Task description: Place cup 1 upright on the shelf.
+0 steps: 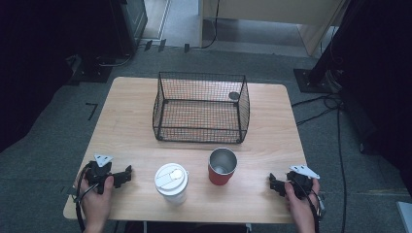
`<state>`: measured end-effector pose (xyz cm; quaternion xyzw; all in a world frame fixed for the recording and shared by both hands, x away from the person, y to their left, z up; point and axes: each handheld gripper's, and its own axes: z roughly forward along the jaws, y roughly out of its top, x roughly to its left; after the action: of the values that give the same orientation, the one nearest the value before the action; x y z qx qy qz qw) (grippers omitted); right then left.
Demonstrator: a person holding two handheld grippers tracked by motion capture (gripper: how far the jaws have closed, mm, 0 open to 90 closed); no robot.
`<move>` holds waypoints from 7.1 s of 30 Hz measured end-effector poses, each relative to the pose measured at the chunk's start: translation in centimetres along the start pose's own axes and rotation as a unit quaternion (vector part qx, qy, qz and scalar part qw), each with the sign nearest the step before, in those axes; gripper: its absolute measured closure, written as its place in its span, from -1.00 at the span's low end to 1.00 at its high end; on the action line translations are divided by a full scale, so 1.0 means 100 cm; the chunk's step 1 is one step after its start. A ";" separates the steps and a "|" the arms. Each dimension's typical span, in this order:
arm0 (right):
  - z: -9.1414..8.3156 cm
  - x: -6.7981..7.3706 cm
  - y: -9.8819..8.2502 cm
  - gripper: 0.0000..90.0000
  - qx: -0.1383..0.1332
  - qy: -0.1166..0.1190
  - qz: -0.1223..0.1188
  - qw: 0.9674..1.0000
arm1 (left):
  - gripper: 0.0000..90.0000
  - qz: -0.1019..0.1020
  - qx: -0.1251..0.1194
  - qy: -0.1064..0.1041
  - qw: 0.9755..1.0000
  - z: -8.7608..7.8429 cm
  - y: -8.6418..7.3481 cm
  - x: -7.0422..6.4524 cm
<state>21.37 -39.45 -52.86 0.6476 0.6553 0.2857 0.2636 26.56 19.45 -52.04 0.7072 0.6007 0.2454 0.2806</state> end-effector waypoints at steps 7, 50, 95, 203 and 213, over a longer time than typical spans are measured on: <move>0.000 0.000 0.000 -1.00 0.001 0.002 0.000 1.000 | -1.00 0.000 0.000 0.000 1.000 0.000 0.000 0.000; -0.028 0.074 0.010 -1.00 -0.044 0.116 -0.091 0.988 | -1.00 -0.001 0.000 0.000 1.000 0.000 0.000 0.000; -0.039 0.158 0.023 -1.00 -0.068 0.206 -0.118 0.969 | -1.00 -0.001 0.000 0.001 1.000 0.000 0.000 0.000; -0.065 0.217 0.163 -0.83 -0.205 0.162 -0.082 0.962 | -1.00 -0.002 0.000 0.001 1.000 0.000 0.000 0.000; -0.062 0.226 0.178 -0.83 -0.213 0.161 -0.086 0.960 | -1.00 -0.001 0.000 0.001 1.000 0.000 0.000 0.000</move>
<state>28.85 -17.07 -35.19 0.4626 0.6664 0.4958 0.3100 26.58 19.44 -52.03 0.7067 0.6016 0.2453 0.2802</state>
